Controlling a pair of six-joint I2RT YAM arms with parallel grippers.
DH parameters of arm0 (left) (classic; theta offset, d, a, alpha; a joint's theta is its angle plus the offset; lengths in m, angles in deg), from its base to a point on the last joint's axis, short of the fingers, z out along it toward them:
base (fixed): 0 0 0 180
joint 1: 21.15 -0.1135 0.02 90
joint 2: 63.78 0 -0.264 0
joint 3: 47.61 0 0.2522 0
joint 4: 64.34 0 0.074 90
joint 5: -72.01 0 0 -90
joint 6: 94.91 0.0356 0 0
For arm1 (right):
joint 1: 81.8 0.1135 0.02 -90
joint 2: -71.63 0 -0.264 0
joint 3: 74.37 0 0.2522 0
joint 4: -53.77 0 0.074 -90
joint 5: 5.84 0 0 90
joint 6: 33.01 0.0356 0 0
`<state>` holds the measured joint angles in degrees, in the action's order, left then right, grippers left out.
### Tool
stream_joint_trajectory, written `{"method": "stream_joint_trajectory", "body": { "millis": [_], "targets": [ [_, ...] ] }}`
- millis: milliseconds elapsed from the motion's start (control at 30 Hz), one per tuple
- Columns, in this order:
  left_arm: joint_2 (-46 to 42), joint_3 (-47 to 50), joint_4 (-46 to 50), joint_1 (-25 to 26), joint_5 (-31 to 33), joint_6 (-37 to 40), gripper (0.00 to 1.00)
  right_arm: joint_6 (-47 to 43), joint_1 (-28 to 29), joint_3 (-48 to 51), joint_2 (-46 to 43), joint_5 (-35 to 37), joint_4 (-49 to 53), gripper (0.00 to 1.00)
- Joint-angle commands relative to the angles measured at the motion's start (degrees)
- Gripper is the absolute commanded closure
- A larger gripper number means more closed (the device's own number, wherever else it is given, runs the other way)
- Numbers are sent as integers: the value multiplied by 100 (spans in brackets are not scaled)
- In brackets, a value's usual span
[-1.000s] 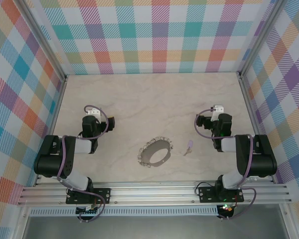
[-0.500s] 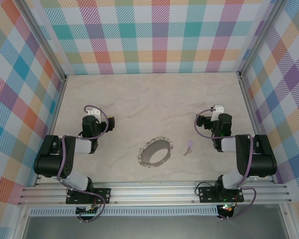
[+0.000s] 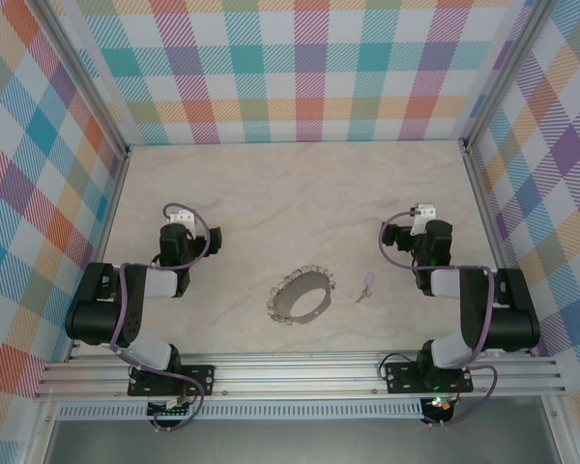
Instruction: Put the keys on the keyring
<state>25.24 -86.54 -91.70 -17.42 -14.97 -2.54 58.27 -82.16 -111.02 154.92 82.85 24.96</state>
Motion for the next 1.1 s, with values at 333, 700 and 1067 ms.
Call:
{"method": "stream_joint_trajectory", "body": {
  "millis": [333,700,1067],
  "targets": [
    [-1321,-1087,2612,187,497,-763,1,2012,-35,-1370,-1552,209,3915,0],
    [-1466,-2313,5103,1246,162,-2545,4,2290,1400,-1617,-1391,-1169,5463,16],
    [-1248,-2227,5519,2718,206,-3714,6,3181,3077,-1073,-1380,-708,5834,30]
  ]
}}
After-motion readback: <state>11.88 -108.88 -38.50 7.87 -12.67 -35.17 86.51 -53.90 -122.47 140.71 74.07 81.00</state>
